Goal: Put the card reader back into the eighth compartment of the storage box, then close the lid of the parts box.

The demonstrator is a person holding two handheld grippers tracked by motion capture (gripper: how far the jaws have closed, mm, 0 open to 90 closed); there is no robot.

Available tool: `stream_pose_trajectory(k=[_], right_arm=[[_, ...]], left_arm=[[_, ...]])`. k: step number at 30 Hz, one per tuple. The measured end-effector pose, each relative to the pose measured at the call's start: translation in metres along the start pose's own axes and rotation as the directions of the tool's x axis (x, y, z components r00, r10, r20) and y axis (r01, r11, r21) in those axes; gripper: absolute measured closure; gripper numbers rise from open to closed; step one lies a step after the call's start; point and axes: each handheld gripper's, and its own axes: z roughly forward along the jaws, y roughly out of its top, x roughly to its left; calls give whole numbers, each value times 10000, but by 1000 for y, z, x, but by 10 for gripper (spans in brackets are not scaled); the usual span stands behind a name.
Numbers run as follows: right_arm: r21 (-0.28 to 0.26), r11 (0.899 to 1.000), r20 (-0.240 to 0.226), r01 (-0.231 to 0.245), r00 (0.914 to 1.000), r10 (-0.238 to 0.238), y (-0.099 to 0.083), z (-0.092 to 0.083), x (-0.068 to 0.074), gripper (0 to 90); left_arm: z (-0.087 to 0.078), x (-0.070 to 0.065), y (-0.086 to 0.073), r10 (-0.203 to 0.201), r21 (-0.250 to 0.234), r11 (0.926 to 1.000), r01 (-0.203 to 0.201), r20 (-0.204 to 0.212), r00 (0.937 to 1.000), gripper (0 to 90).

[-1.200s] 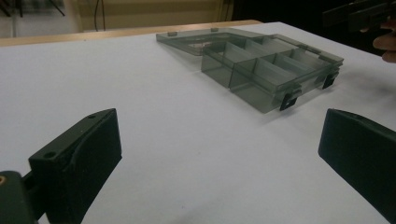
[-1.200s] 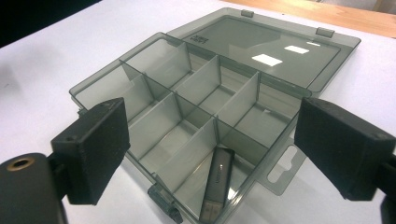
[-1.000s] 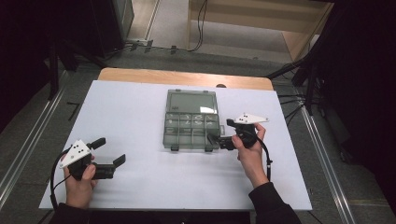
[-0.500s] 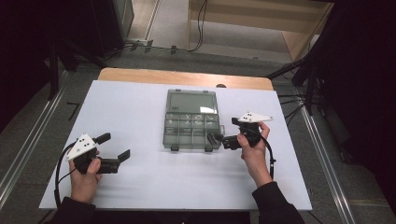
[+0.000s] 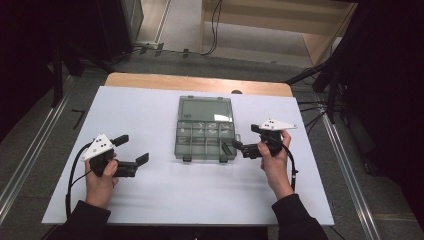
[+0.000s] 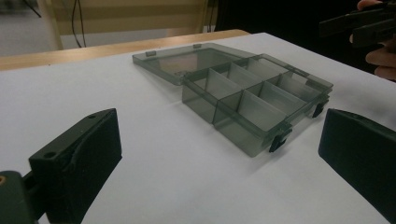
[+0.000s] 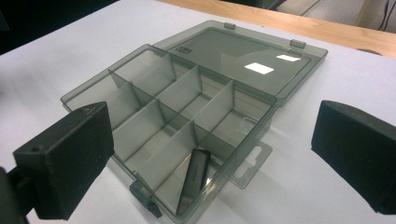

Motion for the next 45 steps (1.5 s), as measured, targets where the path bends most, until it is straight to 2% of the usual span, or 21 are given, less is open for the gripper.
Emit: stream_pose_trajectory(k=[14,26,36,41,45], right_arm=[[-122,9987,-59,-488,9988,487,-4,-3,-11,0],[-91,9981,-101,-617,9981,616,-6,1,-14,0],[-105,9955,-297,-940,9952,937,-6,14,-20,0],[-110,9942,-312,-1066,9939,1062,-5,19,-24,0],[-177,9934,-309,-1137,9931,1131,-3,21,-27,0]], left_arm=[[31,-4,12,96,146,9998,-102,352,9993,0],[56,-7,24,191,77,9998,-196,626,9979,2],[78,0,29,24,220,9998,-41,791,9969,2],[89,5,30,-228,204,9996,212,865,9960,2],[98,7,32,-243,280,9994,217,940,9953,2]])
